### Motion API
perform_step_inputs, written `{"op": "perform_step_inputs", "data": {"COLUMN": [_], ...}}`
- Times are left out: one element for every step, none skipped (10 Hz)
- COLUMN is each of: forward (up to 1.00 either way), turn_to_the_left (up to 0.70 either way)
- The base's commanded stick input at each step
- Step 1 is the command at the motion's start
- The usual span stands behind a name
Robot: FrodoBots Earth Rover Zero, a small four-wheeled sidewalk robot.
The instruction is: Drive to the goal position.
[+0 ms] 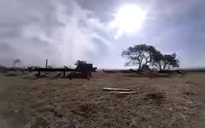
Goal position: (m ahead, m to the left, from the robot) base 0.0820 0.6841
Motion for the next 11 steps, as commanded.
{"op": "perform_step_inputs", "data": {"forward": [0.0,0.0,0.0,0.0,0.0,0.0,0.0,0.0,0.0,0.0,0.0], "turn_to_the_left": [0.45,0.45,0.45,0.45,0.45,0.45,0.45,0.45,0.45,0.45,0.45]}}
